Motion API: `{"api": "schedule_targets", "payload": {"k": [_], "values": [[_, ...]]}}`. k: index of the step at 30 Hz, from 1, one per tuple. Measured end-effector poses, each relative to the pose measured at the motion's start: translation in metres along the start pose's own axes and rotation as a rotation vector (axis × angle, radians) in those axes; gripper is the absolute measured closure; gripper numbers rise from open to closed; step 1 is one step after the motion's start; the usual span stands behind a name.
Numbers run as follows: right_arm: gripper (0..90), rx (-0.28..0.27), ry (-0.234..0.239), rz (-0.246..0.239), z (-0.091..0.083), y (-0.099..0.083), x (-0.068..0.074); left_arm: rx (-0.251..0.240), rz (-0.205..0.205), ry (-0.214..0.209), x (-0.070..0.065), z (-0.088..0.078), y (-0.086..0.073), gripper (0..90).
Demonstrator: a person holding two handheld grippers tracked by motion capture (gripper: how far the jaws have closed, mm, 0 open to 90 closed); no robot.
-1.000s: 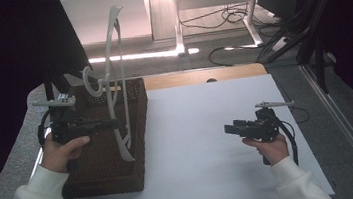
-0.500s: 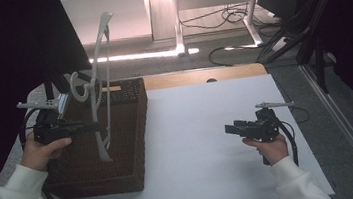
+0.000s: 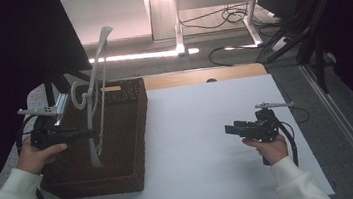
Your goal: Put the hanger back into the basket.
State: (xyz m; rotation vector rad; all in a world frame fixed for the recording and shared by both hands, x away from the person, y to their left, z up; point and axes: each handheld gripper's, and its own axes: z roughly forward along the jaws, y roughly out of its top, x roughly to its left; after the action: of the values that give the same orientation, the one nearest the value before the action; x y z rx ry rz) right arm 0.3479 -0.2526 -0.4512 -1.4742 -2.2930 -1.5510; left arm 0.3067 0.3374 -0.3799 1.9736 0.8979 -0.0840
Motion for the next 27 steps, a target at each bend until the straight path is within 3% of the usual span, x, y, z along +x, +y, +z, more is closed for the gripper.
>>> {"api": "schedule_targets", "payload": {"k": [27], "values": [[40.2,0.014,-0.01,0.008,0.004,-0.003,-0.002,0.187,0.044,0.048,0.025,0.005,-0.028,82.9]]}}
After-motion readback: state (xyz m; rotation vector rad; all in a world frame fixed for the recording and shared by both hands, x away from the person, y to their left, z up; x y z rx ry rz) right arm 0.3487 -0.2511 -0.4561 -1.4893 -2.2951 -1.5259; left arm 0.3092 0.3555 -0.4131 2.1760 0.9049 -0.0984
